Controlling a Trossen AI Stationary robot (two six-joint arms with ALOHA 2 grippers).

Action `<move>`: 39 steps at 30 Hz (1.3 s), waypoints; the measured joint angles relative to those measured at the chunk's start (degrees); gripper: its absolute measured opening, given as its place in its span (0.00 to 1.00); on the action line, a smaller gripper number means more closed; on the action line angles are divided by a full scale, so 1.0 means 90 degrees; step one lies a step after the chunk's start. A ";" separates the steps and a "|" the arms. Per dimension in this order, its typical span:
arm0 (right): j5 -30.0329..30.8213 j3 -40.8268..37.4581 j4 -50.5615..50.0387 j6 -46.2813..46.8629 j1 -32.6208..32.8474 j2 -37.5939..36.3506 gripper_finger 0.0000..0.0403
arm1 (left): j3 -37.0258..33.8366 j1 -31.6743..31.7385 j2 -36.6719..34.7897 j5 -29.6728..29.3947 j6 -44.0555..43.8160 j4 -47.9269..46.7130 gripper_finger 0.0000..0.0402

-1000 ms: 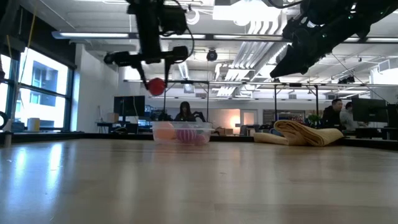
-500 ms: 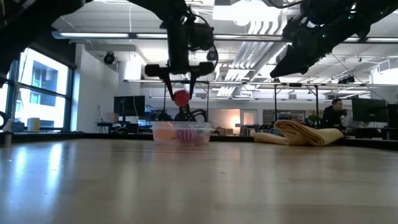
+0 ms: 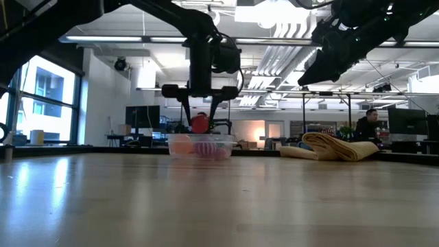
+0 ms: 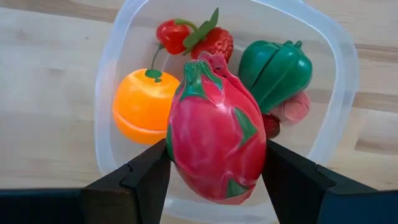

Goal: Pick and placing Produce into tupperware
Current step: Put the red dragonfruit into the transparent bin

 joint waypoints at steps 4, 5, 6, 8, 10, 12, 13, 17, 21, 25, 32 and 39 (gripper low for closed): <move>0.0000 0.0000 0.0001 0.0002 0.0000 0.0000 0.11 | 0.0000 0.0046 0.0046 0.0018 0.0166 0.0133 0.54; 0.0001 0.0000 0.0002 0.0002 -0.0002 0.0000 0.11 | 0.0000 0.0074 0.0046 0.0019 0.0215 0.0152 0.54; 0.0002 0.0000 0.0000 0.0000 -0.0002 0.0000 0.11 | 0.0000 0.0087 0.0046 0.0021 0.0234 0.0161 0.54; 0.0002 0.0000 0.0000 0.0002 -0.0002 0.0000 0.11 | 0.0000 0.0087 0.0046 0.0023 0.0232 0.0132 0.54; 0.0002 0.0000 0.0000 0.0002 -0.0001 0.0000 0.11 | 0.0000 0.0087 0.0046 0.0002 0.0233 0.0123 0.54; 0.0001 0.0000 0.0001 0.0002 -0.0002 0.0000 0.11 | 0.0000 0.0081 0.0085 0.0004 0.0260 0.0149 0.54; 0.0000 0.0000 0.0000 0.0002 -0.0002 0.0000 0.11 | 0.0002 0.0080 0.0137 0.0011 0.0281 0.0213 0.54; 0.0002 0.0000 0.0000 0.0002 -0.0002 0.0000 0.11 | -0.0005 0.0080 0.0346 0.0121 0.0389 0.0387 0.54; 0.0000 0.0000 0.0000 0.0002 0.0000 0.0000 0.11 | -0.0005 0.0082 0.0375 0.0047 0.0408 0.0459 0.54; 0.0000 0.0000 0.0000 0.0002 0.0000 0.0000 0.11 | -0.0005 0.0095 0.0373 0.0036 0.0443 0.0476 0.54; 0.0001 0.0000 0.0001 0.0002 -0.0002 0.0000 0.11 | -0.0010 0.0124 0.0465 0.0113 0.0456 0.0569 0.57; 0.0002 0.0000 0.0000 0.0000 0.0000 0.0000 0.11 | 0.0000 0.0121 0.0485 0.0116 0.0344 0.0636 0.63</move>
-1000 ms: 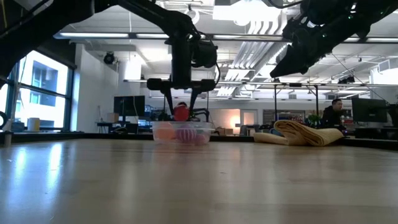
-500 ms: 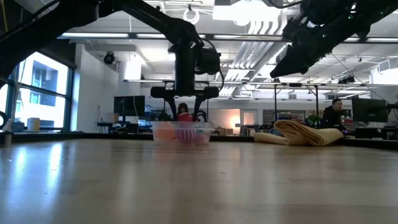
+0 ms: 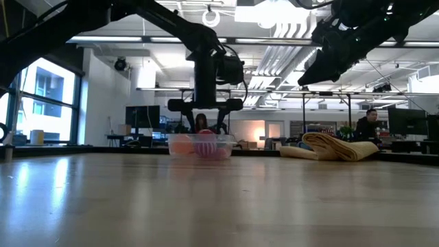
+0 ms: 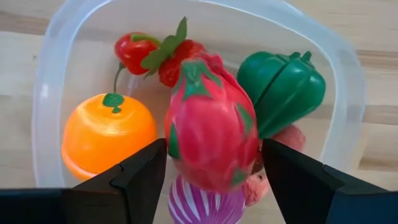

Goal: Pick and placing Produce into tupperware
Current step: Put the red dragonfruit into the transparent bin, then put the red tomato into the transparent bin

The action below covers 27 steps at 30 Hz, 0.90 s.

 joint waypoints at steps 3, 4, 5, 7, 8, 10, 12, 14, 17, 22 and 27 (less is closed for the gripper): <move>0.0000 0.0000 0.0000 0.0000 -0.0001 0.0000 0.11 | -0.0002 0.0001 0.0000 0.0001 -0.0067 -0.0056 0.63; -0.0001 0.0000 0.0000 0.0001 -0.0002 0.0000 0.11 | -0.0002 0.0002 0.0000 0.0003 -0.0112 -0.0077 0.63; -0.0002 0.0000 0.0001 0.0001 0.0000 0.0000 0.11 | 0.0000 0.0000 0.0000 0.0002 -0.0145 -0.0090 0.63; 0.0000 0.0000 0.0000 0.0001 0.0000 0.0000 0.11 | -0.0002 0.0000 0.0000 0.0002 -0.0166 -0.0116 0.63; -0.0002 0.0000 0.0000 0.0000 0.0000 0.0000 0.11 | -0.0001 0.0002 0.0000 0.0002 -0.0167 -0.0114 0.63; -0.0002 0.0000 0.0000 0.0000 0.0000 0.0000 0.11 | -0.0002 0.0002 0.0000 0.0003 -0.0173 -0.0116 0.63; -0.0002 0.0000 0.0001 0.0002 -0.0001 0.0000 0.11 | -0.0002 0.0002 0.0000 0.0003 -0.0181 -0.0113 0.64; 0.0000 0.0000 0.0000 0.0000 0.0000 0.0000 0.11 | 0.0019 0.0002 0.0000 0.0003 -0.0179 -0.0137 0.64; -0.0002 0.0000 0.0002 0.0000 -0.0002 0.0000 0.11 | 0.0275 -0.0002 0.0003 0.0003 -0.0162 -0.0395 0.64; 0.0000 0.0000 0.0000 0.0002 -0.0002 0.0000 0.11 | 0.1008 -0.0047 0.0001 0.0091 -0.0161 -0.1272 0.64; -0.0002 0.0000 0.0001 0.0002 -0.0001 0.0000 0.11 | 0.1733 -0.0274 0.0000 0.0344 -0.0454 -0.2524 0.64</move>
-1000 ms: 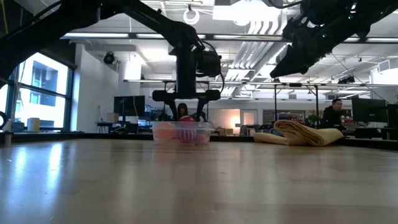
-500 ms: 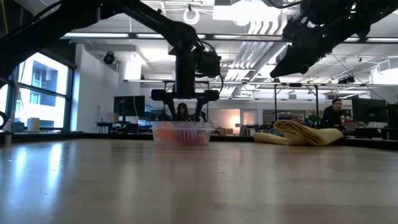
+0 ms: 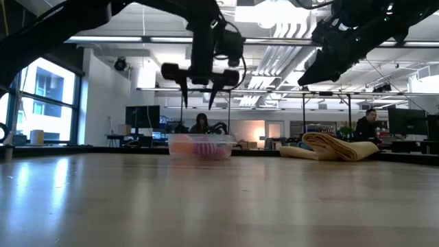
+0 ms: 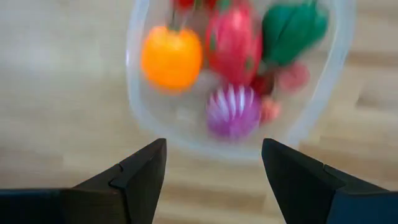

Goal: Pick and placing Produce into tupperware
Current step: Put the red tomato into the transparent bin

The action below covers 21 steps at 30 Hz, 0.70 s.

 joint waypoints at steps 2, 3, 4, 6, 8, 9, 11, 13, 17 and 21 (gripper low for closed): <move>0.0000 0.0000 -0.0001 0.0000 -0.0001 0.0000 0.11 | 0.0090 -0.0185 -0.0014 0.0116 -0.0094 -0.0040 0.64; 0.0000 0.0000 0.0001 -0.0001 -0.0001 0.0000 0.11 | 0.0084 -0.0288 -0.0036 0.0115 -0.0056 -0.0016 0.64; 0.0000 0.0000 -0.0001 -0.0001 0.0001 0.0000 0.11 | 0.0050 -0.0387 -0.0088 0.0123 0.0002 -0.0023 0.64; 0.0000 0.0000 -0.0001 0.0000 -0.0001 0.0000 0.11 | 0.0039 -0.0645 -0.0181 0.0113 -0.0181 -0.0053 0.64; 0.0001 0.0000 0.0000 -0.0002 0.0001 0.0000 0.11 | 0.0048 -0.0910 -0.0202 0.0115 -0.0512 -0.0040 0.64; 0.0000 0.0000 0.0000 0.0000 0.0001 0.0000 0.11 | 0.0033 -0.1047 -0.0191 0.0090 -0.0563 -0.0039 0.64; 0.0002 0.0000 0.0000 -0.0002 0.0000 0.0000 0.11 | -0.0016 -0.1339 -0.0185 0.0023 -0.0550 -0.0035 0.64; 0.0001 0.0000 0.0000 -0.0001 0.0000 0.0000 0.11 | -0.0079 -0.1640 -0.0203 0.0034 -0.0551 -0.0042 0.64; 0.0001 0.0000 -0.0001 -0.0002 -0.0001 0.0000 0.11 | -0.0504 -0.2243 -0.0416 0.0016 -0.0650 -0.0036 0.64; 0.0000 0.0000 -0.0001 0.0000 0.0001 0.0000 0.11 | -0.1230 -0.2902 -0.0792 -0.0018 -0.1097 -0.0033 0.64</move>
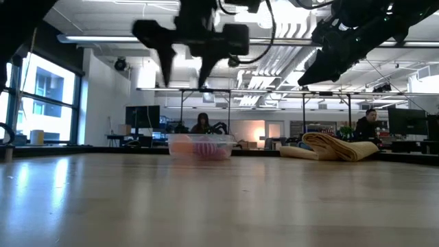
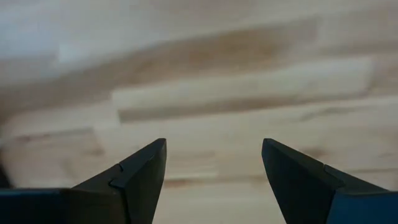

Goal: Pick and placing Produce into tupperware
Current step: Put the red tomato into the transparent bin

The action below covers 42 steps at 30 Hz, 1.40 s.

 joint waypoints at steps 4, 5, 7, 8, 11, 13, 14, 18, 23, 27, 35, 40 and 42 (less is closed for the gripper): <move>0.0000 0.0000 0.0002 -0.0001 0.0000 0.0000 0.11 | -0.0942 -0.0673 -0.0641 -0.0040 -0.0830 0.0007 0.64; 0.0002 0.0000 0.0000 -0.0002 -0.0001 -0.0001 0.11 | -0.1177 -0.0859 -0.0808 -0.0041 -0.1025 -0.0009 0.64; 0.0000 0.0000 0.0002 -0.0002 -0.0001 -0.0002 0.11 | -0.1658 -0.1230 -0.1136 -0.0041 -0.1491 -0.0003 0.64; 0.0000 0.0000 0.0000 -0.0002 0.0000 -0.0002 0.11 | -0.1905 -0.1424 -0.1301 -0.0042 -0.1784 0.0000 0.64; 0.0000 0.0000 -0.0011 -0.0002 0.0000 0.0000 0.11 | -0.2603 -0.2037 -0.1847 -0.0042 -0.2887 -0.0009 0.64; 0.0000 0.0000 -0.0024 -0.0002 -0.0001 -0.0002 0.11 | -0.3008 -0.2474 -0.2177 -0.0033 -0.3540 -0.0023 0.64; 0.0000 0.0000 -0.0044 -0.0001 0.0000 -0.0002 0.11 | -0.3168 -0.2704 -0.2309 0.0024 -0.3830 -0.0023 0.64; 0.0001 0.0000 -0.0049 -0.0002 -0.0002 -0.0001 0.11 | -0.3599 -0.3759 -0.2814 0.0335 -0.5157 0.0016 0.64; 0.0001 0.0000 -0.0062 -0.0002 0.0000 -0.0001 0.11 | -0.3742 -0.5168 -0.3087 0.0171 -0.7158 0.0496 0.64; 0.0001 0.0000 -0.0083 -0.0001 0.0000 -0.0002 0.11 | -0.3742 -0.5690 -0.3031 0.0080 -0.8019 0.0722 0.64; 0.0002 0.0000 -0.0090 0.0000 -0.0002 -0.0002 0.11 | -0.4044 -0.5650 -0.2657 0.0198 -0.8138 0.1394 0.64; 0.0000 0.0000 -0.0096 -0.0002 -0.0002 -0.0002 0.11 | -0.4702 -0.5560 -0.2715 0.0086 -0.8197 0.2249 0.64; 0.0000 0.0000 -0.0148 -0.0002 0.0000 -0.0002 0.11 | -0.4872 -0.5558 -0.2745 0.0036 -0.8264 0.2356 0.64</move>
